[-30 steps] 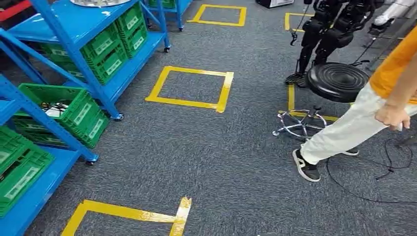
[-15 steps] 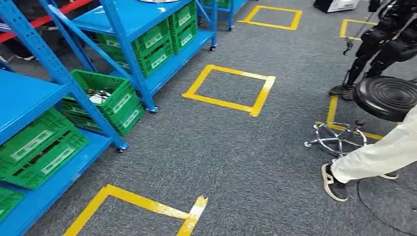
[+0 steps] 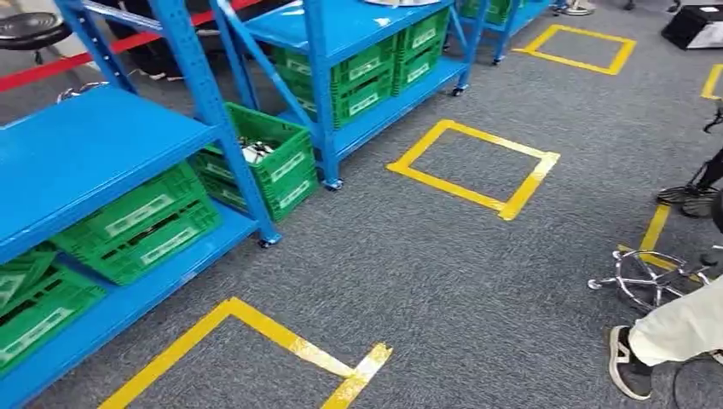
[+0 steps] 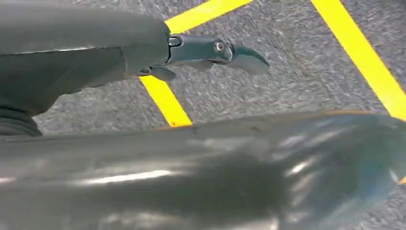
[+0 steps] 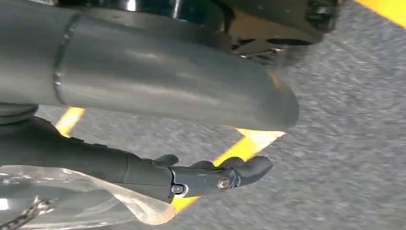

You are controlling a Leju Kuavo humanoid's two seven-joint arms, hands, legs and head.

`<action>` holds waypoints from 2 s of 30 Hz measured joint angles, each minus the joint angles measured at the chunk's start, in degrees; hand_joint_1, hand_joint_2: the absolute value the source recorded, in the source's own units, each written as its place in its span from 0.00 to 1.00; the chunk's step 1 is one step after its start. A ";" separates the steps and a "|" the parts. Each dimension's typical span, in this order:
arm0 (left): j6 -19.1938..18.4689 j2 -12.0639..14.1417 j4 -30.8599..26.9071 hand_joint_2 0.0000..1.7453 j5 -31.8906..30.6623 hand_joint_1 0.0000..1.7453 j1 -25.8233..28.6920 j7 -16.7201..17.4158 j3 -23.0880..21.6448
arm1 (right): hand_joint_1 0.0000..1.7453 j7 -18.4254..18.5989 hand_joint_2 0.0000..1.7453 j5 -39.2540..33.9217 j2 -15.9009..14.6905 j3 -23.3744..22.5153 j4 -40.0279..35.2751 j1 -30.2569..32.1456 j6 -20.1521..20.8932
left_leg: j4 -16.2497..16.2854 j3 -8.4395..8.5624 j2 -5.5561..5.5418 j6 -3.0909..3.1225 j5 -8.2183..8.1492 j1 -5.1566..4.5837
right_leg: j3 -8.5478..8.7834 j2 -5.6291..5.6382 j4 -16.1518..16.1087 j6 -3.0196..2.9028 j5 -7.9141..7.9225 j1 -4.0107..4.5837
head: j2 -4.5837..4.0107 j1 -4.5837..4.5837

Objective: Take the parts from the cabinet and place them on the table.

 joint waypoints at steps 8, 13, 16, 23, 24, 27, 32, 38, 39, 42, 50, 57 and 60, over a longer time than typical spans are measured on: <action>0.31 -0.09 -0.26 0.00 -2.73 0.00 -0.85 -3.78 -0.15 | 0.00 5.07 0.00 -2.40 0.00 -2.66 0.09 1.22 -1.02 | 0.11 -0.03 -5.81 0.85 0.20 0.11 | -8.57 8.45 13.05 0.25 -2.21 -0.53 | 0.00 0.46; 0.35 -0.07 -0.24 0.00 -2.49 0.00 -2.12 -4.78 -0.17 | 0.00 3.88 0.00 -4.62 0.00 -4.58 0.04 1.07 -4.06 | 0.36 -0.88 -9.39 -0.54 0.53 0.28 | -3.55 12.95 1.66 -0.84 1.95 -0.83 | 0.00 0.46; -0.35 -0.04 -0.15 0.00 -1.20 0.00 -2.49 -6.10 -0.04 | 0.00 -2.37 0.00 -7.23 0.04 -6.84 -0.22 0.39 -4.72 | 1.02 -1.29 -7.54 -1.43 0.04 0.13 | -3.19 10.60 0.85 -1.87 2.62 -1.13 | 0.00 0.37; -2.84 -0.79 0.13 0.00 0.37 0.00 -5.12 -6.93 0.04 | 0.00 -5.36 0.00 -3.98 -0.61 -7.47 -0.28 -0.87 -4.28 | 13.08 -5.73 -2.48 -2.51 -4.29 0.52 | -3.06 4.14 0.89 -2.39 2.22 -0.83 | 0.00 -0.41; -2.99 -0.79 0.13 0.00 0.39 0.00 -5.08 -6.99 0.07 | 0.00 -5.62 0.00 -3.98 -0.63 -7.47 -0.28 -0.97 -4.22 | 8.11 -3.10 -1.68 -2.40 -1.86 0.51 | -2.88 3.55 0.89 -2.26 2.13 -0.83 | 0.00 -0.43; -3.21 -1.00 0.15 0.00 0.46 0.00 -5.41 -7.23 0.09 | 0.00 -5.95 0.00 -3.96 -0.74 -7.48 -0.28 -0.90 -4.22 | 0.21 0.68 3.07 -1.35 -0.43 -0.21 | -2.75 1.82 1.15 -1.43 1.64 -0.10 | 0.02 -0.50; -3.39 -1.03 0.22 0.00 0.61 0.00 -4.85 -7.41 0.28 | 0.00 -6.89 0.00 -3.71 -0.87 -7.50 -0.42 -1.22 -4.24 | -0.32 0.33 -0.21 0.20 0.14 0.28 | -3.19 4.50 3.11 0.07 -0.68 -0.46 | 0.00 0.09; -2.93 -0.85 0.37 0.00 0.17 0.00 -4.35 -6.20 0.35 | 0.00 -4.42 0.00 -1.62 -0.90 -7.45 -0.33 -0.69 -3.93 | -0.16 0.04 -5.03 0.55 0.33 0.22 | -9.75 8.31 15.54 0.05 -3.48 -0.67 | 0.00 0.49; -2.60 -0.85 0.37 0.00 -0.08 0.00 -4.19 -5.58 0.35 | 0.00 -4.05 0.00 -1.59 -0.90 -7.45 -0.33 -0.62 -3.89 | -0.03 0.11 -5.94 0.52 0.31 0.24 | -7.74 8.70 10.85 -0.07 -0.50 -0.74 | 0.00 0.48; -2.34 -0.98 0.52 0.00 -0.83 0.00 -4.03 -5.11 0.39 | 0.00 -4.60 0.00 -1.64 -0.90 -7.43 -0.33 -0.14 -4.18 | 0.69 -0.51 -8.19 -0.34 0.11 0.08 | -3.77 13.84 1.56 -0.45 1.61 -1.40 | 0.00 0.44; -1.49 -1.29 0.77 0.00 1.07 0.00 -3.92 -4.63 0.88 | 0.00 -0.75 0.00 2.71 -1.27 -6.71 -0.33 -0.09 -4.44 | 14.15 -7.35 -3.00 -2.61 -6.47 0.37 | -3.05 8.16 1.31 -2.40 1.97 -0.96 | 0.00 -0.19; -0.85 -1.51 0.79 0.00 0.05 0.00 -4.06 -4.17 1.46 | 0.00 -5.09 0.00 2.01 -2.62 -5.60 -0.35 -1.83 -3.28 | 0.50 0.02 -1.76 -0.77 0.16 -0.21 | -2.81 6.64 1.55 -2.02 1.65 -0.01 | 0.00 -0.19; -0.61 -1.46 0.79 0.00 -0.90 0.00 -3.73 -4.19 1.46 | 0.00 -5.03 0.00 1.49 -2.01 -5.60 -0.31 -1.82 -4.15 | -0.04 -0.07 -1.91 -1.43 0.35 -0.14 | -3.51 6.51 1.70 -2.37 1.51 -0.08 | 0.00 -0.06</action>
